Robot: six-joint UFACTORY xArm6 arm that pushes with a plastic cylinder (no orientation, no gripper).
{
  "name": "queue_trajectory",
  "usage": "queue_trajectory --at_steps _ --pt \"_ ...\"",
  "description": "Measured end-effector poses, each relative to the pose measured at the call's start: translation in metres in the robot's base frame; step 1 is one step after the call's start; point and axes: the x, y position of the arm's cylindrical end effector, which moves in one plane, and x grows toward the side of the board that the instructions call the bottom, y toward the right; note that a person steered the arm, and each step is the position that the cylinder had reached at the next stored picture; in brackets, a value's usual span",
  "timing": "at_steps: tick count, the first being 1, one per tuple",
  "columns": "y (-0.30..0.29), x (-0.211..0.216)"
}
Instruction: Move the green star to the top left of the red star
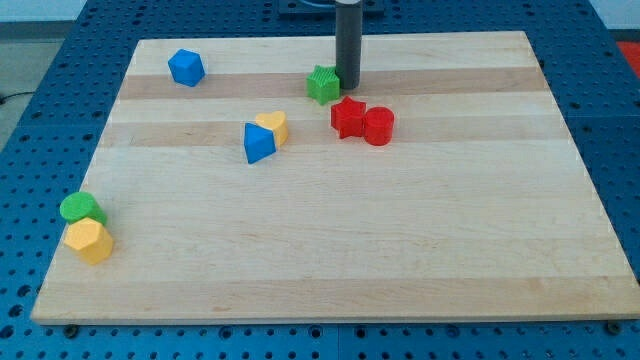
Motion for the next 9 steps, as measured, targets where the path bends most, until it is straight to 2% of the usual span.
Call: queue_trajectory --at_steps 2,3,4,6,9 --pt "0.009 0.014" --pt "0.009 0.041" --pt "0.004 0.041" --pt "-0.049 0.041" --pt "-0.063 0.048"
